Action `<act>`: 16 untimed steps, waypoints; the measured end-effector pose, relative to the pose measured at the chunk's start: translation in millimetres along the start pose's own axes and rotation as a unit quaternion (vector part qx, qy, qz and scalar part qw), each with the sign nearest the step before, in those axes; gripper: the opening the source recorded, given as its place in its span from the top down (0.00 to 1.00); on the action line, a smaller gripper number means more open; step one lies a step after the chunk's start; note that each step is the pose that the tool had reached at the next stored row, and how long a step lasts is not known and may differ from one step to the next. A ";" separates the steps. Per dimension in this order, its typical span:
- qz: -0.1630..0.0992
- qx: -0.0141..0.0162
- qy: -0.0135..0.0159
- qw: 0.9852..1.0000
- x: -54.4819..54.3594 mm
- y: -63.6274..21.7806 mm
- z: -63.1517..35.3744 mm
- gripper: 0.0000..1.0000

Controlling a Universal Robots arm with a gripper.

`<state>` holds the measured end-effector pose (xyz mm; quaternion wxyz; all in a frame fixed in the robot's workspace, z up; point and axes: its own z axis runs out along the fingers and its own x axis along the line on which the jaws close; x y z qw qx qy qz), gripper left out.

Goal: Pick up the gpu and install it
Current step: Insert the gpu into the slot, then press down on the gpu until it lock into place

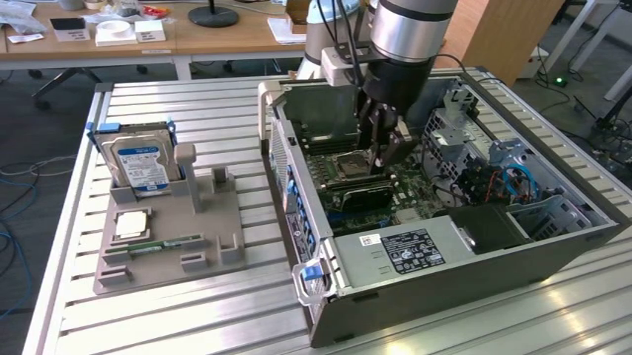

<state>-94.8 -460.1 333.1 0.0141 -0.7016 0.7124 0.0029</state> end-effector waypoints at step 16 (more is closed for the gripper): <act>0.000 0.000 0.000 1.000 0.0 0.0 -0.8 0.44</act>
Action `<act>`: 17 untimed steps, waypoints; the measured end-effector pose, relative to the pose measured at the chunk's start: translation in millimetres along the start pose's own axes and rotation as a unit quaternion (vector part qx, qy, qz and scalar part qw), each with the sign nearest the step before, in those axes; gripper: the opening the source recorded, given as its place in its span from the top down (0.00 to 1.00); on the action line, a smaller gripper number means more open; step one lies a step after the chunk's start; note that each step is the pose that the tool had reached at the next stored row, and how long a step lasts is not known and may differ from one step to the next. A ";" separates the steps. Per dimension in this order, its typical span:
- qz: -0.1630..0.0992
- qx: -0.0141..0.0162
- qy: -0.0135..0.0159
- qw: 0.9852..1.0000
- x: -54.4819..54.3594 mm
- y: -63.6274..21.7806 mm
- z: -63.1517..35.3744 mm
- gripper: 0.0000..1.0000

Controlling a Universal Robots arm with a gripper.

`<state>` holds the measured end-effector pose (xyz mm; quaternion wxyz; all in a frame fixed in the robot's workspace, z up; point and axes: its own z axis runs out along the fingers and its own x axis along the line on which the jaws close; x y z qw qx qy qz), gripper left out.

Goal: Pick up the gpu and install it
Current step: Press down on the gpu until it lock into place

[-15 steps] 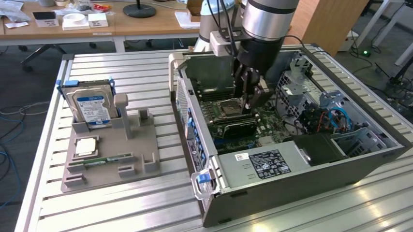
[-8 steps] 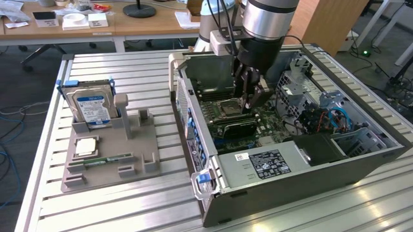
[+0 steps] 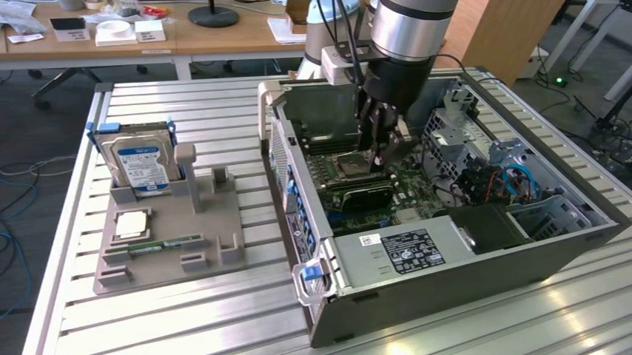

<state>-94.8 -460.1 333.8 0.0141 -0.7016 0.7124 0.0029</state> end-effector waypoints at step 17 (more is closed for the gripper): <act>0.000 0.000 0.000 1.000 0.0 0.0 0.0 0.89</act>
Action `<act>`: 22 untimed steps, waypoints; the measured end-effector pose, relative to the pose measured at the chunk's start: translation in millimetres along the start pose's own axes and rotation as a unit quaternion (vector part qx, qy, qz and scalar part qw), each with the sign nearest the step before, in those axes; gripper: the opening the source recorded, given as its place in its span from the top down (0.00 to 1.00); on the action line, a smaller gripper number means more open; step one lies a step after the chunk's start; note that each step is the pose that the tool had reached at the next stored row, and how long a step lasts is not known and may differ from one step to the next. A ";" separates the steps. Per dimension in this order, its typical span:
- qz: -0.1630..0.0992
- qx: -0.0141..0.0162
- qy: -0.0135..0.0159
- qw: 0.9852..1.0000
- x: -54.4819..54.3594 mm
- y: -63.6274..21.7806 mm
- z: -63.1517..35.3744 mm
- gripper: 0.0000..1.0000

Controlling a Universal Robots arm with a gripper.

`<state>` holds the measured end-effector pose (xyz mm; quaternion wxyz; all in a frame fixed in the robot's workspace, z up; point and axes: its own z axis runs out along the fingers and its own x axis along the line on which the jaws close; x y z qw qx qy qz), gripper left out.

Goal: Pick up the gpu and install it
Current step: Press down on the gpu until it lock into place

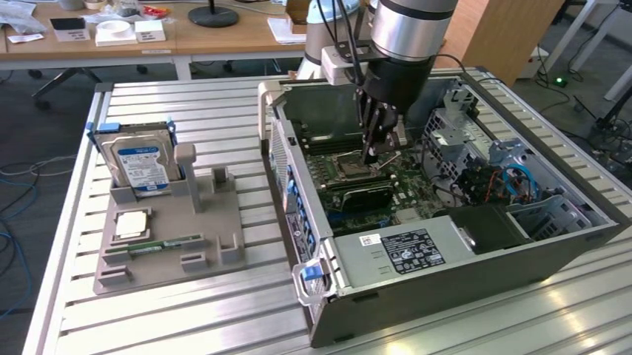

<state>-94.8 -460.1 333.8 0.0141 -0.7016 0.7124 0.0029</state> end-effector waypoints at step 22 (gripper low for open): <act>0.000 0.000 -0.002 1.000 -6.2 -7.4 1.9 0.89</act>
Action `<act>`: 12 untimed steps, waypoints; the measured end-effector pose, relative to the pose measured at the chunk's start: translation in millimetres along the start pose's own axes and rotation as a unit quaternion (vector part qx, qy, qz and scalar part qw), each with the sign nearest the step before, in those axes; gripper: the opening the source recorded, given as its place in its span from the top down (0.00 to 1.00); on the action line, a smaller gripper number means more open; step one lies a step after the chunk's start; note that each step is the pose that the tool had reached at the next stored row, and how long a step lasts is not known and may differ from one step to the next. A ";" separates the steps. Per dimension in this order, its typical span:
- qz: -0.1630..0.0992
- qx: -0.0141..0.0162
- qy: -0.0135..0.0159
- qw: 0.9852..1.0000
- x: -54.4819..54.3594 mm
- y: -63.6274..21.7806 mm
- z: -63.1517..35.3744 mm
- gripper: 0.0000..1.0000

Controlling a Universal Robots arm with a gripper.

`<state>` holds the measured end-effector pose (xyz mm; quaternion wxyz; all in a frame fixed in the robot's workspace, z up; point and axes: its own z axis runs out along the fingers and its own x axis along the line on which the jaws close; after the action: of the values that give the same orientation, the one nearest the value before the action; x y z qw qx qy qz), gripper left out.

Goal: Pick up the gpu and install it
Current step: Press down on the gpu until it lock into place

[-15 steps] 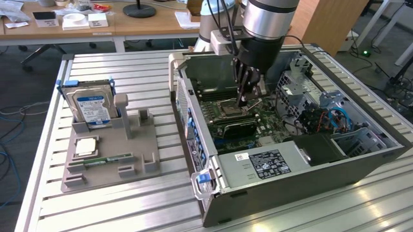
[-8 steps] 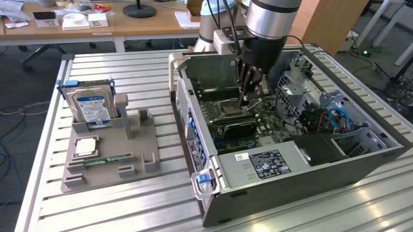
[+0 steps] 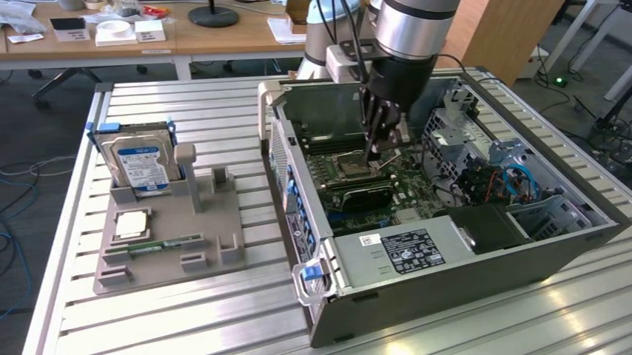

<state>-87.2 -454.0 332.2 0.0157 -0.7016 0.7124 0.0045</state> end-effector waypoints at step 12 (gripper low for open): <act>0.000 0.000 -0.002 1.000 -2.7 -0.7 0.9 0.89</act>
<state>-86.5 -451.3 331.3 0.0168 -0.7016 0.7124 0.0057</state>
